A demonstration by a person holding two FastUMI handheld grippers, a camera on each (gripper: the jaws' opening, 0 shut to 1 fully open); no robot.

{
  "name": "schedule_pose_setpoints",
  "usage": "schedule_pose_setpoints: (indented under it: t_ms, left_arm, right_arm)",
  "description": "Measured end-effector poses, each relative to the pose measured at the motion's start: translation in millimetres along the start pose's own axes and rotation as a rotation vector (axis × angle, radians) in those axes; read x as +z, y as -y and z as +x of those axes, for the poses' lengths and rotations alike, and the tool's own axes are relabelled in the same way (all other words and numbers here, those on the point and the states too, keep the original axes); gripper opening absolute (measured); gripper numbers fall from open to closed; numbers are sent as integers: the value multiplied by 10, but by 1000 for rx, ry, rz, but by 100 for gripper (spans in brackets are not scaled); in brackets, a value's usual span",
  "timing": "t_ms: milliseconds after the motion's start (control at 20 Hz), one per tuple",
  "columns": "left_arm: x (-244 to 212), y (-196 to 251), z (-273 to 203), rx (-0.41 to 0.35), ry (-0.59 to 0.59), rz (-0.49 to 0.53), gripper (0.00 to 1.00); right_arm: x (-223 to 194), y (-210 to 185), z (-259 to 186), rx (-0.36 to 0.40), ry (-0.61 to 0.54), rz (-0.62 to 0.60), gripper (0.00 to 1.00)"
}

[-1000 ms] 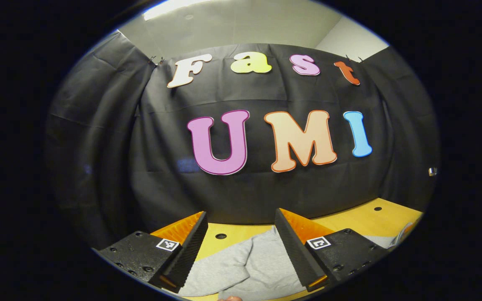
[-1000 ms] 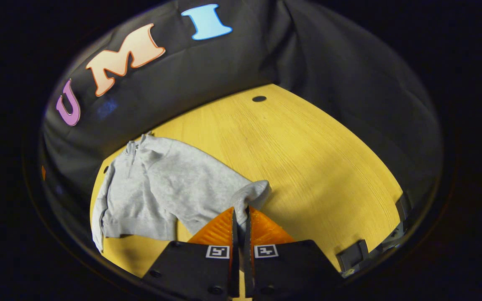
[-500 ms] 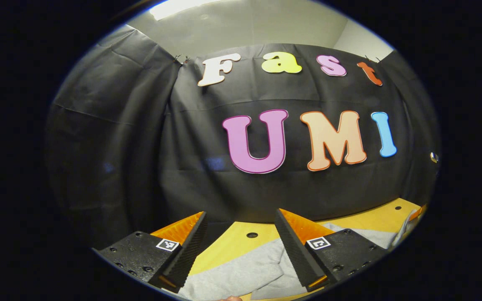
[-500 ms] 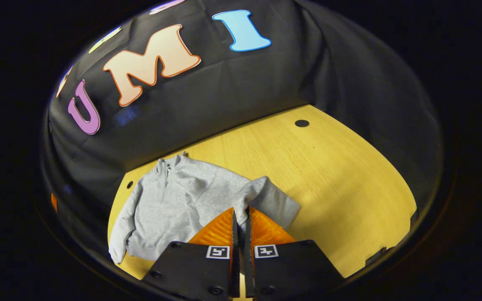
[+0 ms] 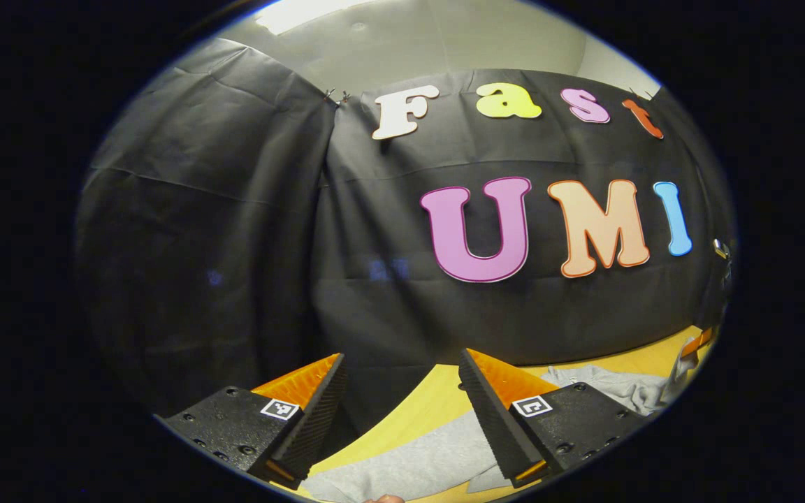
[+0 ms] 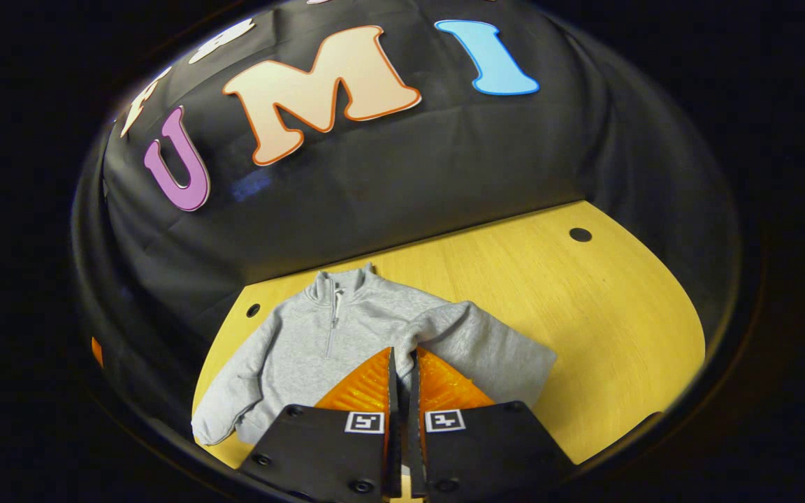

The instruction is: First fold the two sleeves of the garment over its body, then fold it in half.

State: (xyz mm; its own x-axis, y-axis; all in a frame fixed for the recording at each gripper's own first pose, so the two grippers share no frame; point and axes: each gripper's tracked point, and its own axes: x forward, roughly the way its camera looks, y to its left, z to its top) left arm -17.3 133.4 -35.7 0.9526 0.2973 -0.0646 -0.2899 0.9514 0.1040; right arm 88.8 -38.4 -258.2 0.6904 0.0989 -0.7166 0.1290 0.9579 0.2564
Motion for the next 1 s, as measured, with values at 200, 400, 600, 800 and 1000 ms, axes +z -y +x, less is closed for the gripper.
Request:
schedule_pose_setpoints:
  t_ms: [200, 400, 600, 800, 1000]
  left_arm:
    - [-21, -311, -32, 54, -1, -5, 94]
    - [-79, -616, -72, 106, -12, 1, 94]
    - [-133, -845, -111, 142, -22, 10, 94]
    - [-208, -1066, -164, 173, -37, 16, 95]
    - [-295, -1293, -217, 206, -54, 24, 98]
  right_arm:
    - [73, -414, 148, 44, 7, -34, 4]
    - [100, -876, 298, 96, 6, -76, 7]
    - [-20, -1328, 449, 144, -18, -142, 7]
    - [-250, -1714, 614, 180, -62, -203, 7]
    - [-492, -2031, 819, 197, -110, -256, 7]
